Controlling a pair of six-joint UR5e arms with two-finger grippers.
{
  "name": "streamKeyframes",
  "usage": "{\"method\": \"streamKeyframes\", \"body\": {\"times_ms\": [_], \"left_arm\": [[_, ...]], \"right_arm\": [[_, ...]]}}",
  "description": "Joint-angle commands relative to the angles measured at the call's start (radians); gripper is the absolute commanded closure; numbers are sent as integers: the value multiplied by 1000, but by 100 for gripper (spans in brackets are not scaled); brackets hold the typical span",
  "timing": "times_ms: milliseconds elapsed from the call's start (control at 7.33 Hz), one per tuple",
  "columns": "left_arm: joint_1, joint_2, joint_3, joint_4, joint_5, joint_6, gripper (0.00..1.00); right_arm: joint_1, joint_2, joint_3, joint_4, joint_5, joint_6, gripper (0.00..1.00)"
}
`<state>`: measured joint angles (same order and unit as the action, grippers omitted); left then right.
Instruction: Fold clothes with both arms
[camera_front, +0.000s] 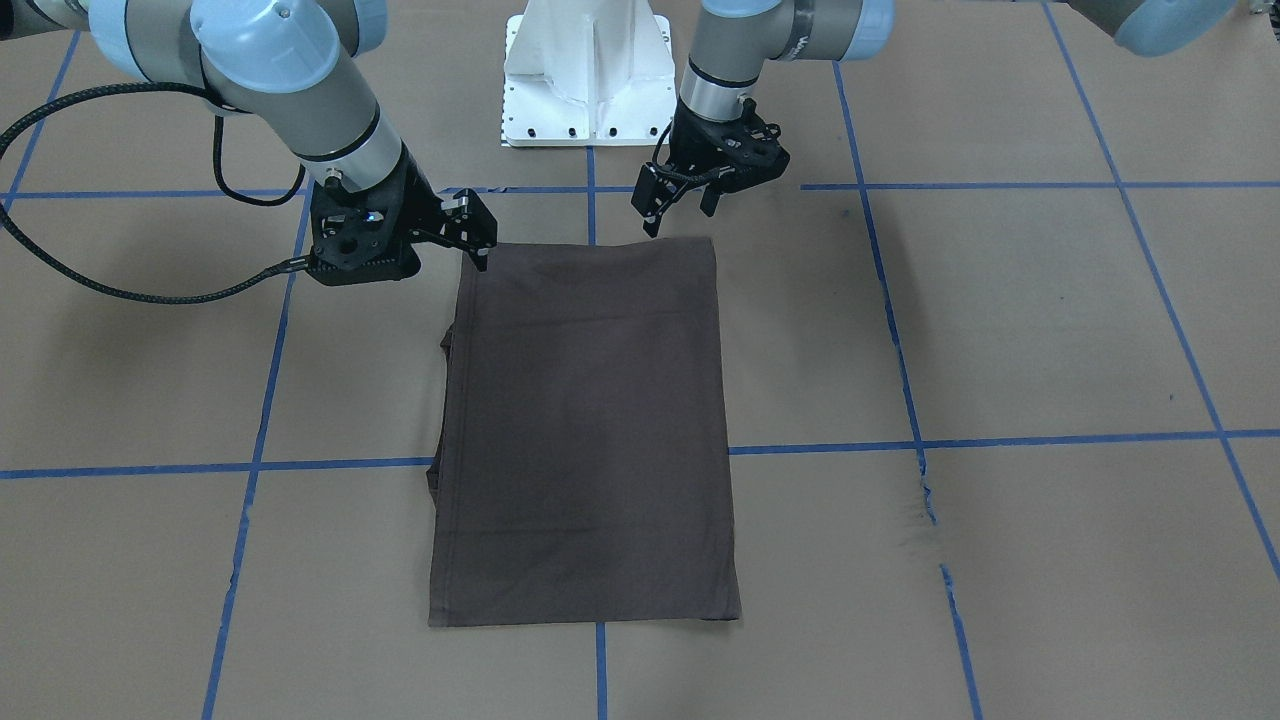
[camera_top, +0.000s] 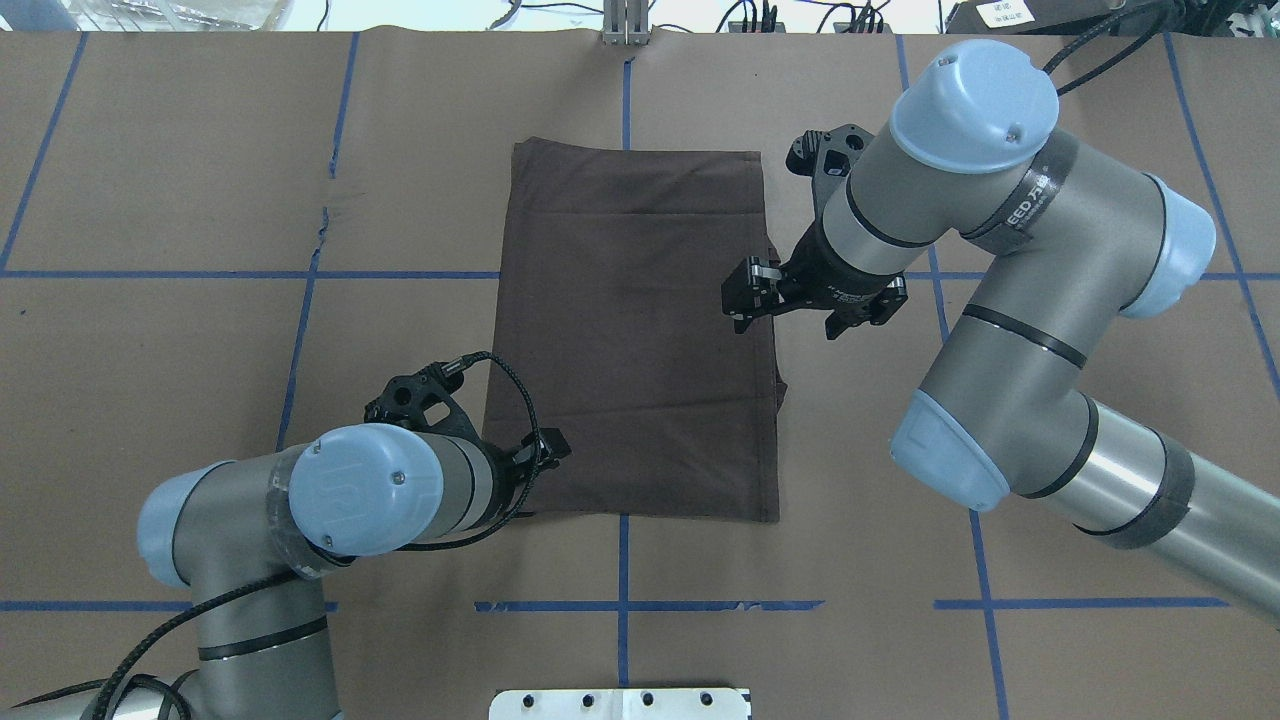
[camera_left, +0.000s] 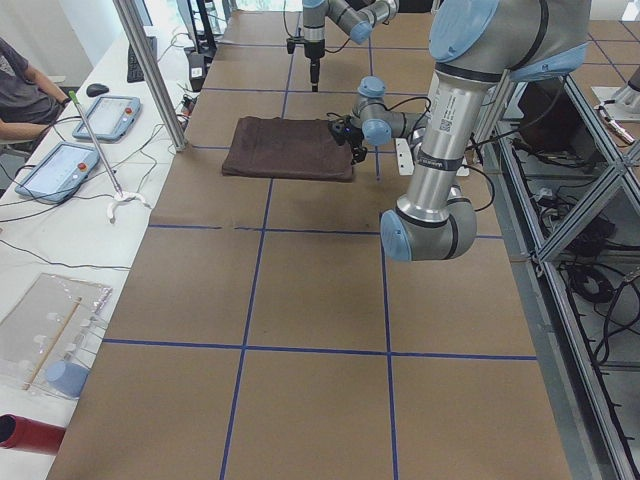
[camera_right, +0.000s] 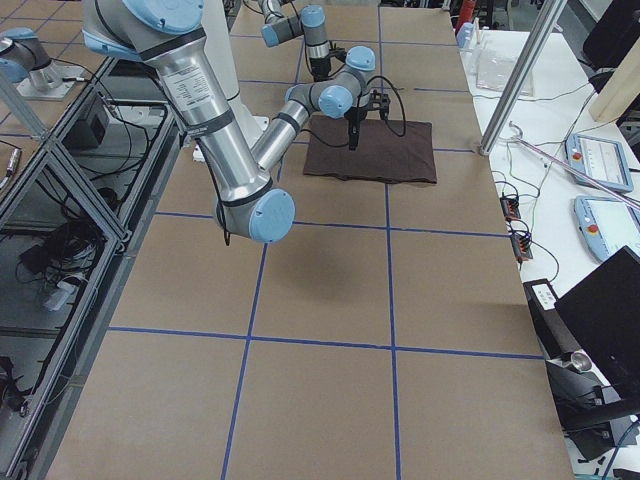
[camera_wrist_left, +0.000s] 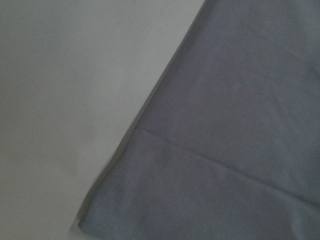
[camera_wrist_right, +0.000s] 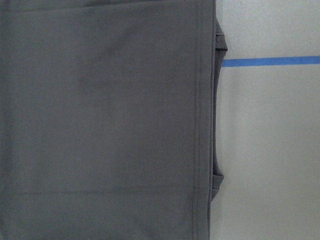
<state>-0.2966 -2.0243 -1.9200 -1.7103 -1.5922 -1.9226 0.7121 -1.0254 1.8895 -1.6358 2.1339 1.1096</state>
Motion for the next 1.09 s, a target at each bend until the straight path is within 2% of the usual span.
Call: {"method": "streamKeyframes", "body": {"times_ms": [0,409,955], "left_arm": [[19,-1,77,0,27,-22,0],[17,-1,96,1,46,-22,3],[19,13,98,3,44,-22,11]], "right_arm": [[-6,2,0,1,-2,6,0],[-8,7,-1,1,-3,6,0],[-8,7,-3,1,-2,4,0]]}}
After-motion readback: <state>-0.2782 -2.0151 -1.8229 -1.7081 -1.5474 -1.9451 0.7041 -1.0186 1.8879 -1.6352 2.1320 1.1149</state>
